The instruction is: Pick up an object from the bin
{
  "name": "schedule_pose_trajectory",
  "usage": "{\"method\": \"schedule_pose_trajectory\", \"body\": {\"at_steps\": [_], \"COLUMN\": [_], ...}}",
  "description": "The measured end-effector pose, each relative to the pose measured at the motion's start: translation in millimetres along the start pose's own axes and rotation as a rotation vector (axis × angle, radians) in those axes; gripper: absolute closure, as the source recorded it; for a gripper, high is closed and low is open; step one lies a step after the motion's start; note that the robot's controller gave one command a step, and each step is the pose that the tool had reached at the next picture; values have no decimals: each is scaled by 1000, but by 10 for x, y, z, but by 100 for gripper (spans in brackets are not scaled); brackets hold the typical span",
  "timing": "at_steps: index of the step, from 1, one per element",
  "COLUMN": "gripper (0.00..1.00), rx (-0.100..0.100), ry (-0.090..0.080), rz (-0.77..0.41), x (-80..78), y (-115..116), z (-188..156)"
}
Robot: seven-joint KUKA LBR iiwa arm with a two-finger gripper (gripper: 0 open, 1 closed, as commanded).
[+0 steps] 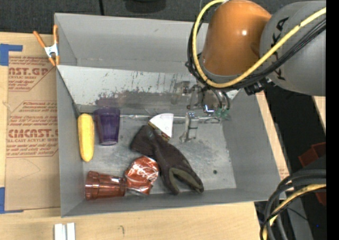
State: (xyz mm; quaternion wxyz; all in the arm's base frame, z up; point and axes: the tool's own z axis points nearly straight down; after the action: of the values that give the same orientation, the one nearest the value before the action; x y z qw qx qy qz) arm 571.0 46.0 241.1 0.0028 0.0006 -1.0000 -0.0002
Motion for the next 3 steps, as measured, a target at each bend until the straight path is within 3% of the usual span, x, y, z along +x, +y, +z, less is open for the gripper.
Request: {"method": "schedule_pose_trajectory", "body": {"at_steps": [1,2,3], "gripper": [0,0,0], "rx": [-1,0,1], "ry": [-8,-14,-10], "rz": [1,-63,-259], "x": [-12,-68,47], "y": [-2,124,313], "z": [-49,392,1005]}}
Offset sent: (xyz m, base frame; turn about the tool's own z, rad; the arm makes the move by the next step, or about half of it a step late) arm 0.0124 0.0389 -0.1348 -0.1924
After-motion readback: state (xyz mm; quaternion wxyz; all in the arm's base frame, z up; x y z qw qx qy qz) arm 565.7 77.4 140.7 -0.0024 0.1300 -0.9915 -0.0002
